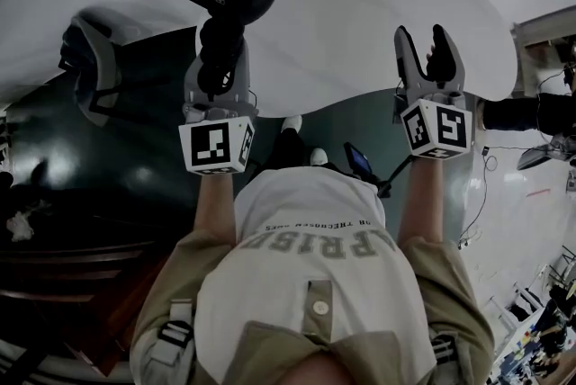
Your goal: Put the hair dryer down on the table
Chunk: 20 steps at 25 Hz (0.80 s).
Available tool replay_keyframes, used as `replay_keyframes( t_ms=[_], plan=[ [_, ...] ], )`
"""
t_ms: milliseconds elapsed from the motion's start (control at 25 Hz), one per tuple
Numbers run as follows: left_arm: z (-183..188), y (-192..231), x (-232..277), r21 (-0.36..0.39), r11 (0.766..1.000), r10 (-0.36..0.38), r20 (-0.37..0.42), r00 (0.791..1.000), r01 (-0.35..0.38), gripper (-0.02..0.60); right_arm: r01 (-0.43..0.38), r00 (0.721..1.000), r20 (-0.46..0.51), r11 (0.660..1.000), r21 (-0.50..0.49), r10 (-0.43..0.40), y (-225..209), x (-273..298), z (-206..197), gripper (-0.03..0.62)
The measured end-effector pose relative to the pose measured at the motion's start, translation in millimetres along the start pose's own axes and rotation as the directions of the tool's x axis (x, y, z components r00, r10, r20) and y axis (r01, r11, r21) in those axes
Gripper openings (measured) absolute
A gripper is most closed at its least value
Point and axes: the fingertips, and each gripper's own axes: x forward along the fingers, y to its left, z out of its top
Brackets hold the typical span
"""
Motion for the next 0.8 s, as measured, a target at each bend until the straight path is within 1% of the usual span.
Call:
replay_keyframes(
  t_ms=[200, 520, 680, 800],
  plan=[
    [-12, 5, 9, 0.013, 0.999, -0.032, -0.032, 0.999, 0.033, 0.086, -0.021, 1.0, -0.014, 1.0, 0.0, 0.021, 8, 14, -5, 0.282],
    [-30, 2, 23, 0.043, 0.99, -0.13, -0.08, 0.988, 0.134, 0.086, -0.052, 0.996, -0.069, 0.999, -0.014, 0.051, 17, 33, -20, 0.282],
    [-38, -6, 31, 0.022, 0.984, -0.174, -0.092, 0.98, 0.177, 0.086, -0.059, 0.994, -0.098, 0.998, -0.028, 0.056, 17, 41, -29, 0.282],
    [-48, -7, 36, 0.03, 0.98, -0.191, -0.115, 0.975, 0.196, 0.086, -0.068, 0.992, -0.112, 0.997, -0.034, 0.064, 19, 46, -35, 0.282]
  ],
)
